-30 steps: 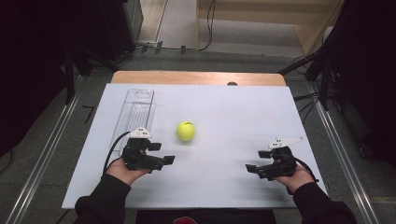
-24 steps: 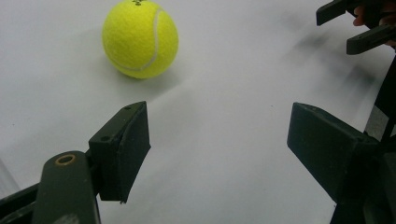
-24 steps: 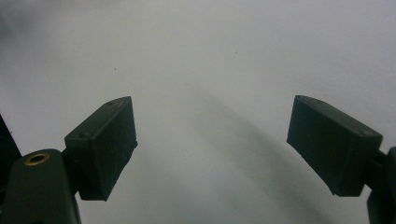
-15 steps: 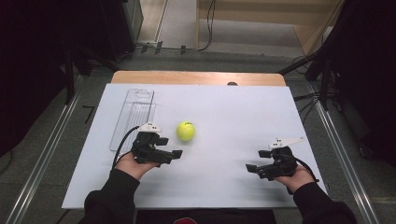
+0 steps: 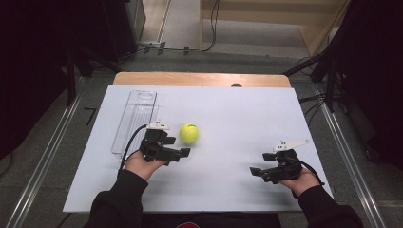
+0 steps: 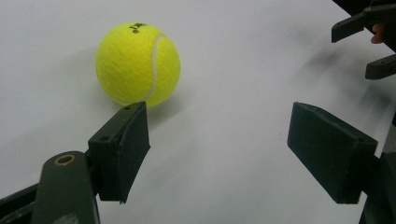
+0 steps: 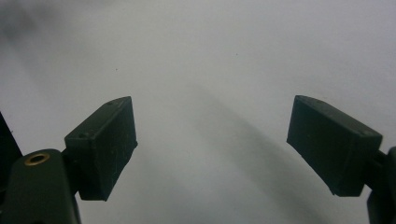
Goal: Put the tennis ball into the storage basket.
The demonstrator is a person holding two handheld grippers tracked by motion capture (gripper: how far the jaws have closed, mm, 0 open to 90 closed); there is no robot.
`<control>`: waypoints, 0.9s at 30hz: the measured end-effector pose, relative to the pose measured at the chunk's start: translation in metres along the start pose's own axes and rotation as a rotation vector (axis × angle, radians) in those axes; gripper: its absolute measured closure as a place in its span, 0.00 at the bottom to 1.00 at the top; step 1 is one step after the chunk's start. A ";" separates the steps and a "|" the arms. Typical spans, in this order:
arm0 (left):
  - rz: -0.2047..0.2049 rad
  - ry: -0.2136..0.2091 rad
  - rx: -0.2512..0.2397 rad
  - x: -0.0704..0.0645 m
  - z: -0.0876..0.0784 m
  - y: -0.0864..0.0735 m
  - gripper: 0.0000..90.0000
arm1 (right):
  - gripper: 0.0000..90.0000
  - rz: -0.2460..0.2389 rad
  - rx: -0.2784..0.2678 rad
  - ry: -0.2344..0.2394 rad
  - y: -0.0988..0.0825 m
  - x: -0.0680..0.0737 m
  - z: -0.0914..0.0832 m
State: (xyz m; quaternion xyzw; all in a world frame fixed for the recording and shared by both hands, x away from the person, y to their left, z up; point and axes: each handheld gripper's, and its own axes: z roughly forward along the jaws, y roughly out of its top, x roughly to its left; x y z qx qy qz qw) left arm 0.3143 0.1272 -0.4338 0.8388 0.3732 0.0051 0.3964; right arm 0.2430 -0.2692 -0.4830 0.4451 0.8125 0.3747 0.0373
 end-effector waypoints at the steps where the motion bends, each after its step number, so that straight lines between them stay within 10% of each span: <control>1: -0.001 -0.003 -0.003 0.000 0.001 0.001 0.24 | 0.15 0.001 0.000 0.000 0.000 0.000 0.000; 8: -0.025 -0.010 -0.031 0.004 0.004 0.009 0.00 | 0.15 0.002 -0.001 0.005 0.000 0.000 0.000; 27: -0.013 0.046 -0.013 0.016 0.014 0.029 0.00 | 0.15 0.009 -0.007 -0.001 0.001 -0.001 -0.001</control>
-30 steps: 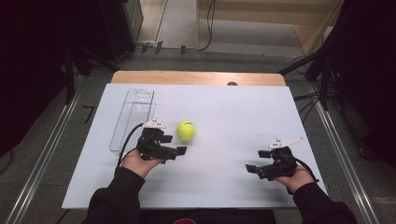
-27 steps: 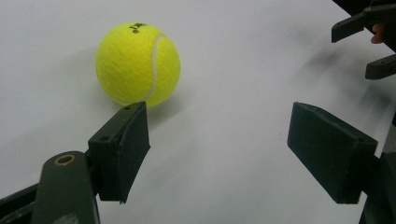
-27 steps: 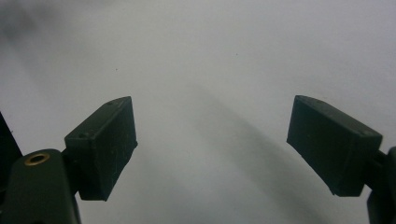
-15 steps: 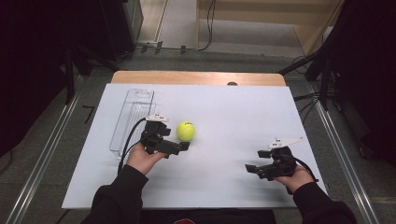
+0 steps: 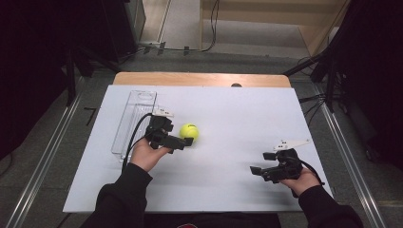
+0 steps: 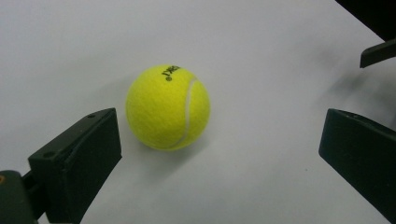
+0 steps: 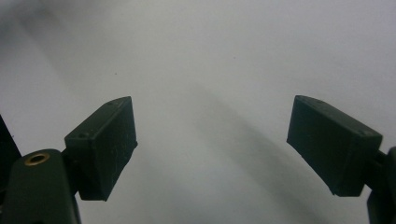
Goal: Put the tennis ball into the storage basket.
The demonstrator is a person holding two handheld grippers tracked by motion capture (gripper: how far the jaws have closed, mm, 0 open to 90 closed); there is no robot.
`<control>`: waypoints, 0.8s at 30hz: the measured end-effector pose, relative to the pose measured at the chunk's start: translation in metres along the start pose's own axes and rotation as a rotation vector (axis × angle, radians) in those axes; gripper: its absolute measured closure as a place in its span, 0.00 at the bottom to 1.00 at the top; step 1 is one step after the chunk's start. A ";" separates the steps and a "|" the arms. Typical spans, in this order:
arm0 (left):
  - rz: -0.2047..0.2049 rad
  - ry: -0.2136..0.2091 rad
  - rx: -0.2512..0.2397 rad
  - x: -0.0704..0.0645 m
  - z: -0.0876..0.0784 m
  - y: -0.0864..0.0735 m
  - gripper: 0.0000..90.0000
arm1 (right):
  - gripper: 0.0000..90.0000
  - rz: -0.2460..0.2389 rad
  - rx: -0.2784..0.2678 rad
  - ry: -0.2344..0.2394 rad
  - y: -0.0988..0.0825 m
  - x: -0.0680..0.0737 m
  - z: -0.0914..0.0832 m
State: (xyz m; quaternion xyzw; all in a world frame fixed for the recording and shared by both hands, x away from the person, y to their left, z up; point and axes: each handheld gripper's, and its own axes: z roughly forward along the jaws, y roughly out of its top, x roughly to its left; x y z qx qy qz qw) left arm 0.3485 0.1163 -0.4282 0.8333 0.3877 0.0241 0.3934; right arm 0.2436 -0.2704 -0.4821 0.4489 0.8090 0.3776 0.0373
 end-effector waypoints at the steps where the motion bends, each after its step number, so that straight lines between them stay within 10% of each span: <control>1: -0.008 -0.003 0.001 0.001 0.001 0.001 0.00 | 0.15 -0.002 0.001 0.001 0.000 0.000 0.000; 24: 0.000 0.031 0.012 0.009 0.018 0.026 0.00 | 0.15 -0.010 0.012 0.009 0.000 0.001 0.002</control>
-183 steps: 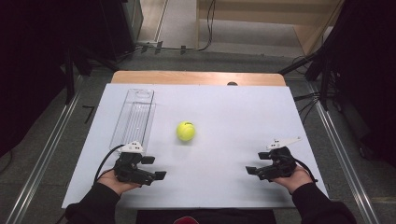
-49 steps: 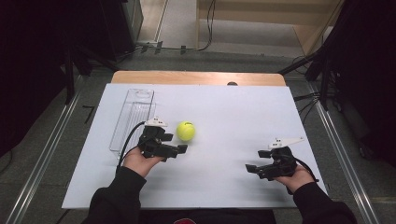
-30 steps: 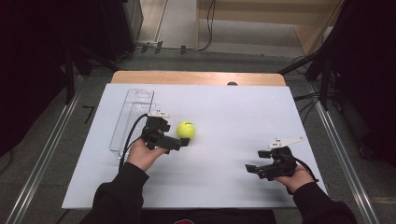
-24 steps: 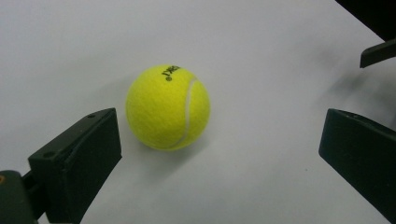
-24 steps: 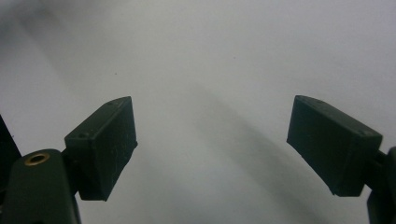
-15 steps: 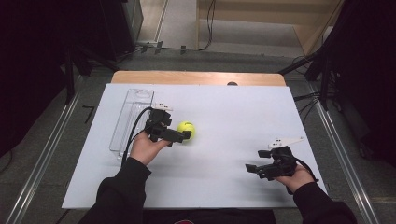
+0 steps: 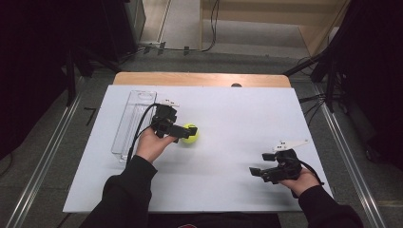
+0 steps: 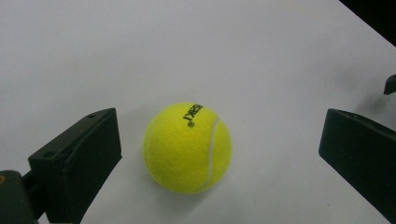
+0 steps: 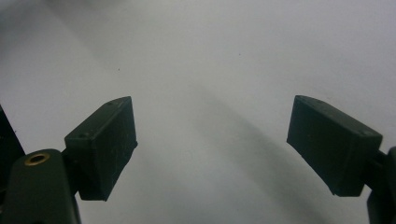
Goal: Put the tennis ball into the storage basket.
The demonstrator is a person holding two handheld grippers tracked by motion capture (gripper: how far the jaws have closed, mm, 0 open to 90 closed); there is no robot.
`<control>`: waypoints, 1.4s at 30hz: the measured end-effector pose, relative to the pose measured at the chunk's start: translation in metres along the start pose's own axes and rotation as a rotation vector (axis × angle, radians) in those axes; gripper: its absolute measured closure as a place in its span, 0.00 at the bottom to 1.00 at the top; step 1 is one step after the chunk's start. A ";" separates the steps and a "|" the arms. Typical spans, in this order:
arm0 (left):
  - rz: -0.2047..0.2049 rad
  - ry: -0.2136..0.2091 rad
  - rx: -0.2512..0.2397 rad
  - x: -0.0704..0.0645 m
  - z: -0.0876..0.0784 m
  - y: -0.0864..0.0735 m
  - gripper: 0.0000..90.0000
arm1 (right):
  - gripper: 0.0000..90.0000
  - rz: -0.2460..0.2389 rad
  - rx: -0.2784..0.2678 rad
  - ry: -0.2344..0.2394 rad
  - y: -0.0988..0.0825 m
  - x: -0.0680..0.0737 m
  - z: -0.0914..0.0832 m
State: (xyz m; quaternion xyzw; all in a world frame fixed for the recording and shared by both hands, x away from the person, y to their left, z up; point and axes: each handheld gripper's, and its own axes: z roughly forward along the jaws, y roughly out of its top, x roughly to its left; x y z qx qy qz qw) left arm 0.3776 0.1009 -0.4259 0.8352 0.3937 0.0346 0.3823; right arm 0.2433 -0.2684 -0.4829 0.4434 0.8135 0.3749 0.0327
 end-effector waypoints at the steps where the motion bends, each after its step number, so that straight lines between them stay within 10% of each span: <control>1: -0.002 -0.002 0.003 0.001 0.001 0.001 0.00 | 0.15 -0.001 0.000 0.000 0.000 0.000 0.000; 42: 0.017 0.041 -0.007 0.009 0.023 0.005 0.00 | 0.15 -0.015 0.009 0.007 0.000 0.002 0.002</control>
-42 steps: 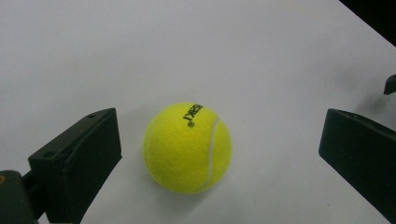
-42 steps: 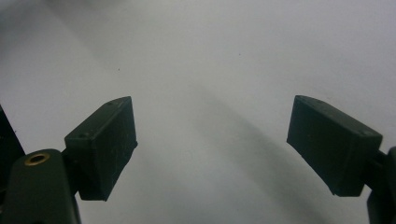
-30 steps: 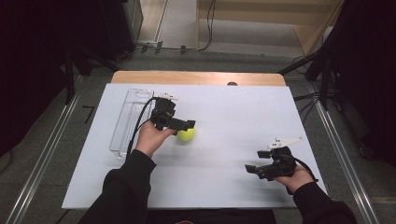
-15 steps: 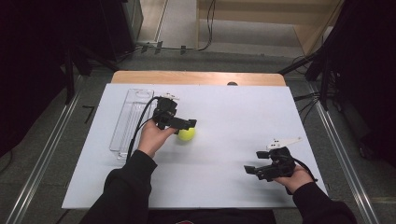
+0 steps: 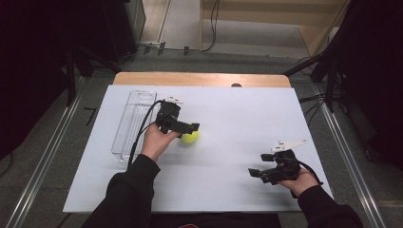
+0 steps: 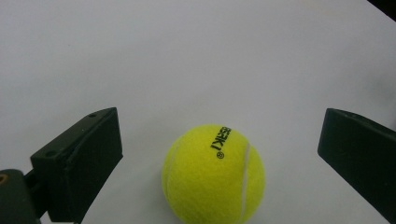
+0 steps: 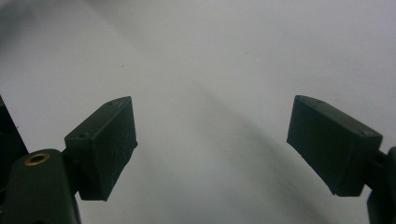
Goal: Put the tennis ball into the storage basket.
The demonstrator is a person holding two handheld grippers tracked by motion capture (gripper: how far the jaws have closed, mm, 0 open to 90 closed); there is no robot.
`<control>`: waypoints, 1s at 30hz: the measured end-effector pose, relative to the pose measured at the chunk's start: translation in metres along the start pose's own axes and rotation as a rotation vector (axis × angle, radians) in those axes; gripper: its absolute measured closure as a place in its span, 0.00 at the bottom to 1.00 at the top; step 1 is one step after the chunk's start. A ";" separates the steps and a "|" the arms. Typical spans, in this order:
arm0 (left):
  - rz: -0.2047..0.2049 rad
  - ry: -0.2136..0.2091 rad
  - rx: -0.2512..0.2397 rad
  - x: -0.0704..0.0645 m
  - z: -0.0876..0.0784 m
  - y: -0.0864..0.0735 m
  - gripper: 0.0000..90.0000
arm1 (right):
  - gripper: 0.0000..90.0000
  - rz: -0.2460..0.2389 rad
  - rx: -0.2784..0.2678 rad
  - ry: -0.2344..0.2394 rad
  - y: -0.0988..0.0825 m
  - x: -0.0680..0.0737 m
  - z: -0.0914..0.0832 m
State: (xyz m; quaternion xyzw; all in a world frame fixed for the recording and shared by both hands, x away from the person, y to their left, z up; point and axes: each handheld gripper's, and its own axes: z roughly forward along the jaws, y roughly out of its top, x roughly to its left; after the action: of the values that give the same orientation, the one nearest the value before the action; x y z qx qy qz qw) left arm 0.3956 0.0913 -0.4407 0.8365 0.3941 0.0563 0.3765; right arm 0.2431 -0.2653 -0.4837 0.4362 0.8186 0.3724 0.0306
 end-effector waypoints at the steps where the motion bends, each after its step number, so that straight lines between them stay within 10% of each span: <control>1: 0.000 -0.001 0.001 0.000 0.001 0.000 0.00 | 0.15 0.000 0.000 0.000 0.000 0.000 0.000; 30: 0.003 -0.018 0.032 -0.002 0.024 -0.017 0.00 | 0.15 -0.008 0.008 -0.004 0.000 0.001 0.001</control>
State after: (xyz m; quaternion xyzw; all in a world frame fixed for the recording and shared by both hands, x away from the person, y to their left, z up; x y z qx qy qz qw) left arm 0.3929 0.0829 -0.4688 0.8436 0.3902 0.0430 0.3664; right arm 0.2429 -0.2640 -0.4847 0.4340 0.8218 0.3679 0.0320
